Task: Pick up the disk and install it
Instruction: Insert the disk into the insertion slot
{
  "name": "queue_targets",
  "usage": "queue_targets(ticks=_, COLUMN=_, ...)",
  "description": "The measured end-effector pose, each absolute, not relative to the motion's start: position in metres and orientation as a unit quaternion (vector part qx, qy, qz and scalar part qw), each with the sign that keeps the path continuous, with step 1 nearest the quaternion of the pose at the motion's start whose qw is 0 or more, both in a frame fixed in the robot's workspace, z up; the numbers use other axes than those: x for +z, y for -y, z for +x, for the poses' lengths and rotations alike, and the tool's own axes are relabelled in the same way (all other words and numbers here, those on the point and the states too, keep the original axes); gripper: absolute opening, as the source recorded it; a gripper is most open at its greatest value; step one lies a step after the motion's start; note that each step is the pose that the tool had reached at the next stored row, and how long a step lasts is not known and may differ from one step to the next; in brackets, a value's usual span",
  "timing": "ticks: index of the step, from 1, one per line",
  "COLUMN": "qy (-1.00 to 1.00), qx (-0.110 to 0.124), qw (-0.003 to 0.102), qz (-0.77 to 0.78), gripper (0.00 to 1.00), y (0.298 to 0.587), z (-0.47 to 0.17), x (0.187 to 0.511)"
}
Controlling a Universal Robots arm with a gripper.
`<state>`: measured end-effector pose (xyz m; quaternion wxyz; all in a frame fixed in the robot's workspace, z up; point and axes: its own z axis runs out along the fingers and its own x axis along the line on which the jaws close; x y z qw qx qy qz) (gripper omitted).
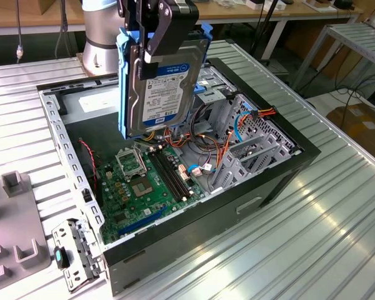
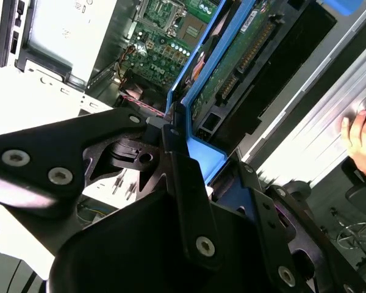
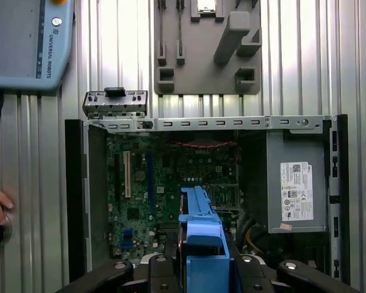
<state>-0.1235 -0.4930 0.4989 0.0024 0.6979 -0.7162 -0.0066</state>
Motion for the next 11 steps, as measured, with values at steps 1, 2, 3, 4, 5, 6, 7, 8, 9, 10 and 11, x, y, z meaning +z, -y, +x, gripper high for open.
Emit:
queue_targets(ticks=1, qy=0.716, qx=-0.007, qw=0.002, qz=0.698, gripper=0.37, y=0.493, z=-0.1234, x=0.4989)
queue_targets(ticks=2, qy=0.716, qx=-0.007, qw=0.002, qz=0.698, gripper=0.37, y=0.493, z=-0.1233, x=0.4989)
queue_targets(ticks=3, qy=0.716, qx=-0.007, qw=0.002, qz=0.698, gripper=0.37, y=0.493, z=-0.1233, x=0.4989)
queue_targets(ticks=4, qy=0.716, qx=-0.007, qw=0.002, qz=0.698, gripper=0.37, y=0.493, z=-0.1233, x=0.4989)
queue_targets(ticks=5, qy=0.716, qx=-0.007, qw=0.002, qz=0.698, gripper=0.37, y=0.493, z=-0.1233, x=0.4989)
queue_targets(ticks=6, qy=0.716, qx=-0.007, qw=0.002, qz=0.698, gripper=0.37, y=0.493, z=-0.1233, x=0.4989)
queue_targets(ticks=7, qy=0.716, qx=-0.007, qw=0.002, qz=0.698, gripper=0.37, y=0.493, z=-0.1233, x=0.4989)
queue_targets(ticks=8, qy=0.716, qx=-0.007, qw=0.002, qz=0.698, gripper=0.37, y=0.493, z=-0.1233, x=0.4989)
queue_targets(ticks=9, qy=0.716, qx=-0.007, qw=0.002, qz=0.698, gripper=0.37, y=0.493, z=-0.1233, x=0.4988)
queue_targets(ticks=10, qy=0.716, qx=-0.006, qw=0.002, qz=0.698, gripper=0.37, y=0.493, z=-0.1233, x=0.4989)
queue_targets(ticks=11, qy=0.716, qx=-0.006, qw=0.002, qz=0.698, gripper=0.37, y=0.493, z=-0.1232, x=0.4988)
